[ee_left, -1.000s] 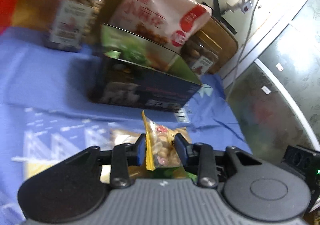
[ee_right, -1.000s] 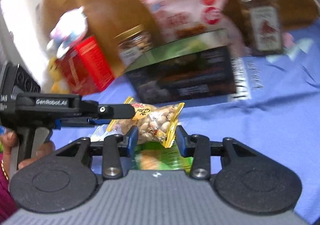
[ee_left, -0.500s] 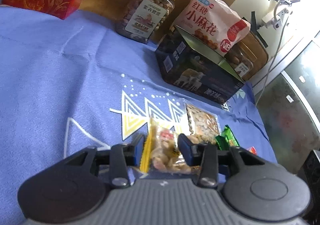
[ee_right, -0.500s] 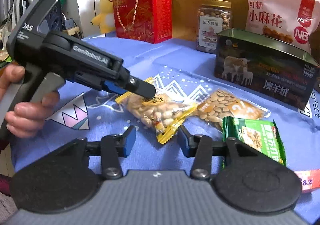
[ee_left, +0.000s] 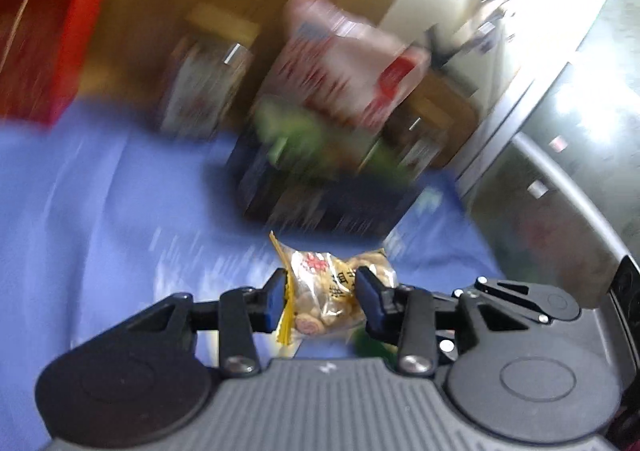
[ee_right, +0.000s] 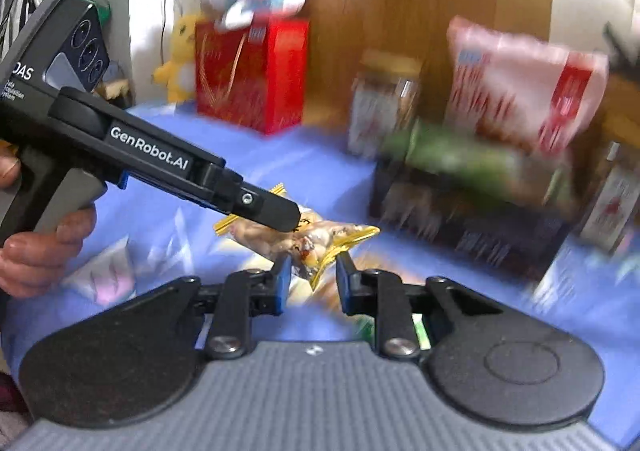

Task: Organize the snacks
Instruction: 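Carry the yellow peanut bag into the tin and release it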

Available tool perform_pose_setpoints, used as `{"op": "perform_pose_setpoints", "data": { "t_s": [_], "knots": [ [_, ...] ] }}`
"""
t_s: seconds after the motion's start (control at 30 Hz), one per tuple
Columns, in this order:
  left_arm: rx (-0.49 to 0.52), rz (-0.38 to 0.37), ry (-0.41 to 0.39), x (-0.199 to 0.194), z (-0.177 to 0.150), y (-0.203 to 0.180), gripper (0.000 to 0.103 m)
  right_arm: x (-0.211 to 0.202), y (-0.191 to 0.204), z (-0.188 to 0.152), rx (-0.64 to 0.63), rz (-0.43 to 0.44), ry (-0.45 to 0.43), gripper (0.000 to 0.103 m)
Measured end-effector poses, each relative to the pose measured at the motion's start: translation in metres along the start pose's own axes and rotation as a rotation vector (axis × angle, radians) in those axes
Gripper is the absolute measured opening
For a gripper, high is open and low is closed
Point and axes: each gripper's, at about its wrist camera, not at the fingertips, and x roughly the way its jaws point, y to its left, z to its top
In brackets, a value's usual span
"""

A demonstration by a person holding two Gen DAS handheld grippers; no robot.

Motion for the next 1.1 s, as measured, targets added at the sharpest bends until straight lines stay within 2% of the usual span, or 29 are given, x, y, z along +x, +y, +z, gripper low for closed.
{"op": "perform_pose_setpoints", "data": {
  "t_s": [0.2, 0.3, 0.4, 0.53, 0.73, 0.8, 0.9, 1.0, 1.1],
  "knots": [
    [0.143, -0.048, -0.179, -0.017, 0.097, -0.059, 0.037, -0.037, -0.041, 0.104, -0.112, -0.103, -0.102, 0.027],
    [0.183, -0.048, -0.214, -0.007, 0.123, -0.072, 0.037, -0.038, -0.054, 0.131, -0.194, -0.177, -0.129, 0.027],
    [0.145, -0.040, -0.168, 0.028, 0.126, -0.059, 0.037, -0.015, -0.072, 0.122, -0.181, -0.205, -0.121, 0.027],
    [0.059, 0.021, -0.053, 0.091, 0.113, -0.025, 0.037, 0.040, -0.107, 0.087, 0.014, -0.174, -0.065, 0.027],
    [0.000, 0.114, 0.053, 0.152, 0.105, 0.007, 0.037, 0.105, -0.136, 0.056, 0.178, -0.144, 0.018, 0.027],
    [0.004, 0.150, 0.062, 0.164, 0.103, 0.011, 0.043, 0.114, -0.139, 0.052, 0.199, -0.139, 0.024, 0.028],
    [0.023, 0.185, 0.040, 0.172, 0.101, 0.009, 0.046, 0.120, -0.139, 0.050, 0.214, -0.145, 0.023, 0.028],
    [-0.004, 0.155, 0.045, 0.166, 0.104, 0.008, 0.046, 0.110, -0.137, 0.051, 0.224, -0.153, 0.010, 0.028],
    [0.021, 0.142, 0.008, 0.143, 0.112, -0.003, 0.046, 0.083, -0.147, 0.065, 0.262, -0.156, -0.061, 0.028]
  ]
}}
